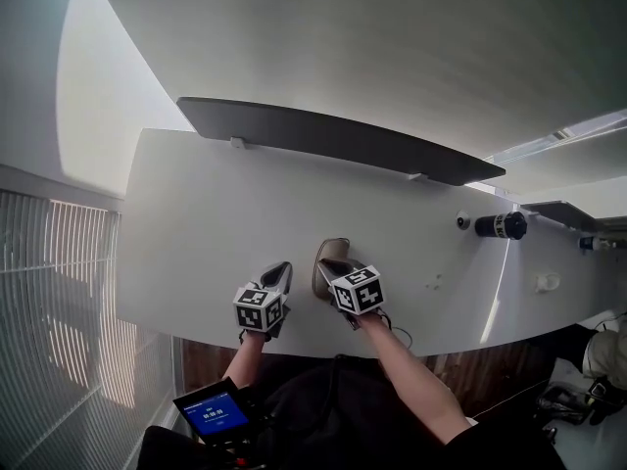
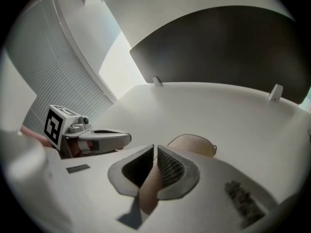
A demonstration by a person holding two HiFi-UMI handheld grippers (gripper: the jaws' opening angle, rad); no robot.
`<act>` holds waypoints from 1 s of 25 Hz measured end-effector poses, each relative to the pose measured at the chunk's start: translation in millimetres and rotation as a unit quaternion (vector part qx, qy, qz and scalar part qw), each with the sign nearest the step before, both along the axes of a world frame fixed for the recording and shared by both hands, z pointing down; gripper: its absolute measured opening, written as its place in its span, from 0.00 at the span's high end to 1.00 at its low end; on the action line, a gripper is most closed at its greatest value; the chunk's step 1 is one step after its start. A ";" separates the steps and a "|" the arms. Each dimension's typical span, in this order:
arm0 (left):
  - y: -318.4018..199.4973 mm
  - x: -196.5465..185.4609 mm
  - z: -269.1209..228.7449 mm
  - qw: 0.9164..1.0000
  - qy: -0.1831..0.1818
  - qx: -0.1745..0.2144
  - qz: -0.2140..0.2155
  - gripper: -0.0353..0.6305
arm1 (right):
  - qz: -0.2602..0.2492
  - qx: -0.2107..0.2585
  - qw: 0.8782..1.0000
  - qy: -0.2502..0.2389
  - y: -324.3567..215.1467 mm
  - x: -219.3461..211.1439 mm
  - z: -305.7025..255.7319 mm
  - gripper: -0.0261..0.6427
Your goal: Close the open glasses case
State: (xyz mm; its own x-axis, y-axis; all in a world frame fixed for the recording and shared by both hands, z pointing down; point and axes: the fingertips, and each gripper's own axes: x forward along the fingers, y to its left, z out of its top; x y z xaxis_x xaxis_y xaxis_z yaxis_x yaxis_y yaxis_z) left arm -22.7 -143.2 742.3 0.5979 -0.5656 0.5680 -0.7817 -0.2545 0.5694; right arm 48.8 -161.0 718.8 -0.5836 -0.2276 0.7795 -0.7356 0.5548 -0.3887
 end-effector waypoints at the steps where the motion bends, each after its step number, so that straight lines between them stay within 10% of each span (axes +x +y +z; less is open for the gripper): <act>1: -0.2 1.0 -2.1 1.000 0.001 0.002 0.000 0.94 | -0.002 0.004 1.000 0.001 0.4 0.0 -1.3 0.92; 18: 4.0 24.5 -34.8 0.998 -0.018 0.046 0.049 0.94 | 0.021 0.060 0.998 -0.027 10.9 28.6 -35.0 0.92; 25: 15.7 30.2 -72.4 0.982 -0.069 0.135 0.112 0.94 | 0.030 0.182 0.980 -0.073 38.8 53.5 -90.1 0.92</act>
